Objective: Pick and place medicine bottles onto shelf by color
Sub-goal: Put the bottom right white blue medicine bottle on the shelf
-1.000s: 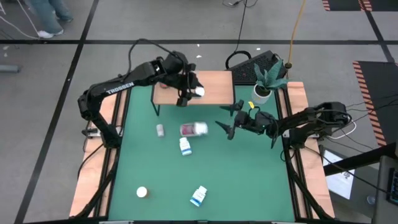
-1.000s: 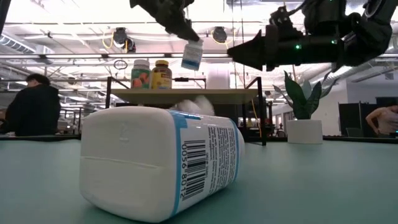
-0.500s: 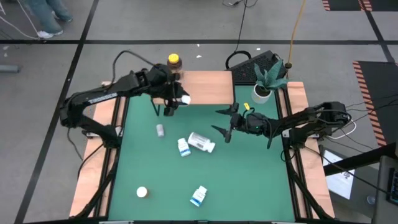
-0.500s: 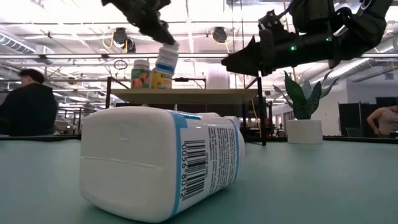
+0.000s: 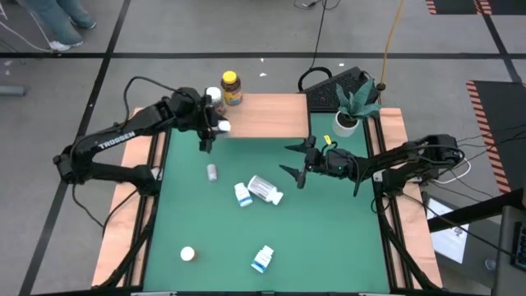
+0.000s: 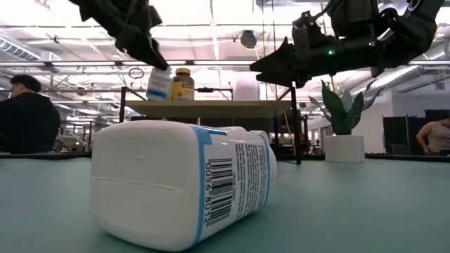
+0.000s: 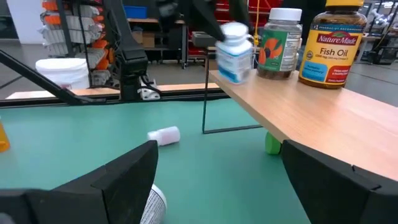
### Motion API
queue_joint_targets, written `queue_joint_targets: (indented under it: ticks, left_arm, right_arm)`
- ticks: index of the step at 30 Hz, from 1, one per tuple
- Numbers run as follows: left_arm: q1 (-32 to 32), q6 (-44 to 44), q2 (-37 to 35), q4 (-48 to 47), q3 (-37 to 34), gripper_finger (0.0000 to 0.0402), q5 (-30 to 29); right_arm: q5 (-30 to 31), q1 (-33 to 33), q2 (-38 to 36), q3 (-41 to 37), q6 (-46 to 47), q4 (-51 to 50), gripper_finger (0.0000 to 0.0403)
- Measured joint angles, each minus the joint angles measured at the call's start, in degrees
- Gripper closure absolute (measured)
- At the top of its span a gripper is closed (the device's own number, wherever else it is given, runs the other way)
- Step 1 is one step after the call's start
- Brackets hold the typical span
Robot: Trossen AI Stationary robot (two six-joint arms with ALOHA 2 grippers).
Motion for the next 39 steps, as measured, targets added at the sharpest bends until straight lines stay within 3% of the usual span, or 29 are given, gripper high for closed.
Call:
queue_joint_targets:
  ticks: [6, 11, 18, 25, 34, 39]
  left_arm:
    - [6.1, 1.0, 0.1, 0.1, -0.1, 0.0215, 2.0]
    - [11.1, 1.1, 0.2, -0.5, -0.1, 0.0215, 10.0]
    - [13.3, 1.0, 0.3, -0.9, -0.1, 0.0215, 15.3]
    - [13.3, 1.1, 0.3, -0.9, -0.1, 0.0209, 15.6]
    - [13.3, 1.5, 0.3, -0.8, -0.1, 0.0159, 13.0]
    - [13.3, 1.2, 0.3, -0.5, -0.1, 0.0159, 12.5]
  right_arm:
    - [0.0, 0.0, 0.0, 0.0, 0.2, 0.2, 0.0069]
    - [0.0, 0.0, 0.0, 0.0, 0.2, -0.1, 0.0069]
    - [0.0, 0.0, 0.0, 0.0, 0.3, -0.2, 0.0069]
    - [0.0, 0.0, 0.0, 0.0, 0.5, -0.2, 0.0069]
    - [-0.2, 0.0, 0.0, 0.0, 0.5, -0.3, 0.0069]
    - [-0.2, 0.0, 0.0, 0.0, 0.5, -0.4, 0.0069]
